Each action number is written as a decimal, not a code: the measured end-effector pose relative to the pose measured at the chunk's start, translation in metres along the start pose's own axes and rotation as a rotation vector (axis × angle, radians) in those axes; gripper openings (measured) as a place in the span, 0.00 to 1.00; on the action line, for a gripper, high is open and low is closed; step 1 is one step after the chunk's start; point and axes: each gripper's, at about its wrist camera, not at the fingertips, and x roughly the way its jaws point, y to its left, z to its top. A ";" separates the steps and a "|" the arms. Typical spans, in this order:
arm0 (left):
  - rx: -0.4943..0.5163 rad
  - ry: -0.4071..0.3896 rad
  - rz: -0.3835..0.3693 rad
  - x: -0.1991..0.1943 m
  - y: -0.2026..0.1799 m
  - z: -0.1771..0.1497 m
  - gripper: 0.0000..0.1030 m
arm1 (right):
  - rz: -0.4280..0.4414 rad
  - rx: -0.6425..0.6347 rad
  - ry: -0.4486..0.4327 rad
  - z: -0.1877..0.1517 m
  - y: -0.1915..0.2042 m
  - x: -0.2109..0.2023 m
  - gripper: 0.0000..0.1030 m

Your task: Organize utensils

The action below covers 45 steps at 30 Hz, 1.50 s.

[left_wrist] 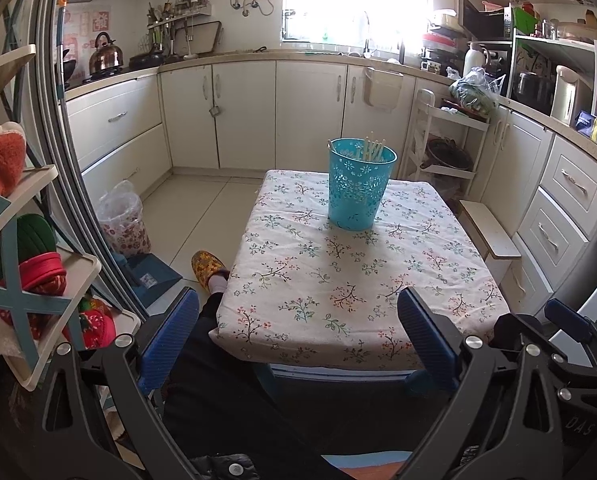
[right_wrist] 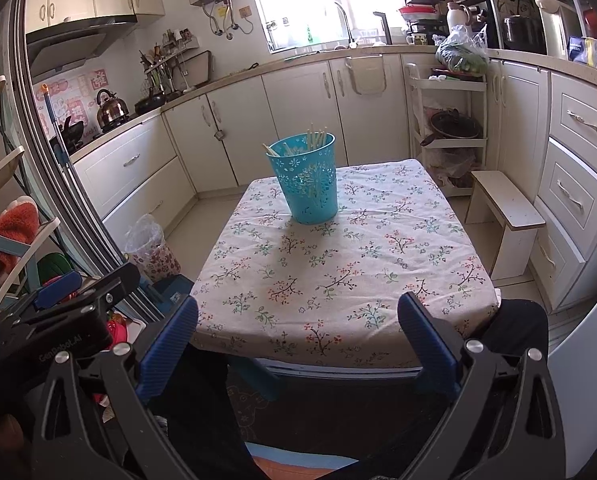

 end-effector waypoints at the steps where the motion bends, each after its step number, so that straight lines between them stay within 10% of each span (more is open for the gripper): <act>1: 0.000 0.001 0.000 0.000 0.000 0.000 0.93 | 0.000 0.000 0.000 0.000 0.000 0.000 0.93; 45: 0.000 0.037 -0.005 0.008 0.001 -0.007 0.93 | -0.006 -0.008 0.015 -0.002 -0.004 0.002 0.93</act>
